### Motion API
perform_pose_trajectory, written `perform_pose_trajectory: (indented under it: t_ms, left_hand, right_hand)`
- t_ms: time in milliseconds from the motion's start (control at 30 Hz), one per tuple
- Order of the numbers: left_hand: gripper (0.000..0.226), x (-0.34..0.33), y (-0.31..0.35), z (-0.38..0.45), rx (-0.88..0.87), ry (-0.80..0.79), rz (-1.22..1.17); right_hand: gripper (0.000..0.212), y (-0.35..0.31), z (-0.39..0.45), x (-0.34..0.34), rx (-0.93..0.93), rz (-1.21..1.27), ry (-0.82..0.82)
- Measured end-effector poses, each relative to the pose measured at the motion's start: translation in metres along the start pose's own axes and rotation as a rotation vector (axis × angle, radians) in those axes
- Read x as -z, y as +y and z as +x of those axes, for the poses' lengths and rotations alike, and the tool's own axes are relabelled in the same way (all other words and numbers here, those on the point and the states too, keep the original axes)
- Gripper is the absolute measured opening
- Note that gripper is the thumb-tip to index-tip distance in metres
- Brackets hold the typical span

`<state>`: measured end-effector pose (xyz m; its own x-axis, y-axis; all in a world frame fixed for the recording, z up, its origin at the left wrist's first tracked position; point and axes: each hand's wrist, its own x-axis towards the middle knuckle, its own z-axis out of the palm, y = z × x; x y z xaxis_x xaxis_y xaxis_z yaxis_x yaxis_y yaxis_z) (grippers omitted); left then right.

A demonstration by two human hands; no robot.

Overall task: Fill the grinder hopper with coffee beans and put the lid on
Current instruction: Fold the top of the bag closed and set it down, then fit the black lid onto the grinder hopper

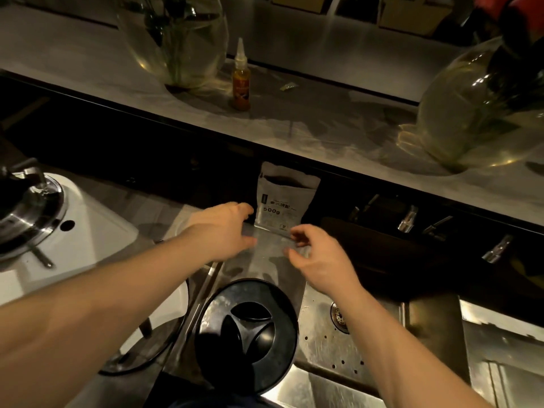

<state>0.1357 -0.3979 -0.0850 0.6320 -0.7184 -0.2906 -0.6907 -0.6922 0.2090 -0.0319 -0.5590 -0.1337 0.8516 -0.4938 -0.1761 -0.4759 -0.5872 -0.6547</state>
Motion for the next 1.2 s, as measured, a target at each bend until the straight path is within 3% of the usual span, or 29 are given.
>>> perform_pose_trajectory:
  t_ms: [300, 367, 533, 633, 800, 900, 1000, 1100, 1200]
  left_hand:
    - [0.051, -0.067, -0.004, -0.083, -0.089, -0.08, 0.023]
    - [0.052, -0.077, -0.01, -0.096, -0.097, -0.099, 0.017]
    - [0.058, -0.089, -0.022, -0.12, -0.111, -0.113, 0.013]
    - [0.062, -0.092, -0.028, -0.133, -0.145, -0.18, 0.011]
    - [0.066, -0.102, -0.043, -0.161, -0.278, -0.27, -0.029]
    - [0.081, -0.108, -0.048, -0.172, -0.384, -0.325, -0.019]
    - [0.092, -0.11, -0.049, -0.179, -0.456, -0.312, 0.053]
    - [0.078, -0.104, -0.048, -0.179, -0.45, -0.224, 0.067]
    - [0.048, -0.084, -0.047, -0.18, -0.395, -0.097, -0.045]
  right_hand:
    - [0.045, -0.013, -0.04, -0.081, 0.155, -0.196, -0.25]
    - [0.058, -0.009, -0.055, -0.103, 0.175, -0.242, -0.325]
    - [0.123, -0.002, -0.103, -0.158, 0.147, -0.502, -0.599]
    - [0.136, 0.0, -0.123, -0.179, 0.166, -0.666, -0.644]
    - [0.122, -0.002, -0.145, -0.185, 0.211, -0.788, -0.609]
    - [0.097, -0.007, -0.154, -0.17, 0.225, -0.697, -0.558]
    - [0.069, -0.018, -0.163, -0.144, 0.274, -0.607, -0.391]
    - [0.048, -0.036, -0.166, -0.107, 0.278, -0.504, -0.208]
    - [0.045, -0.066, -0.173, -0.061, 0.145, -0.386, -0.183]
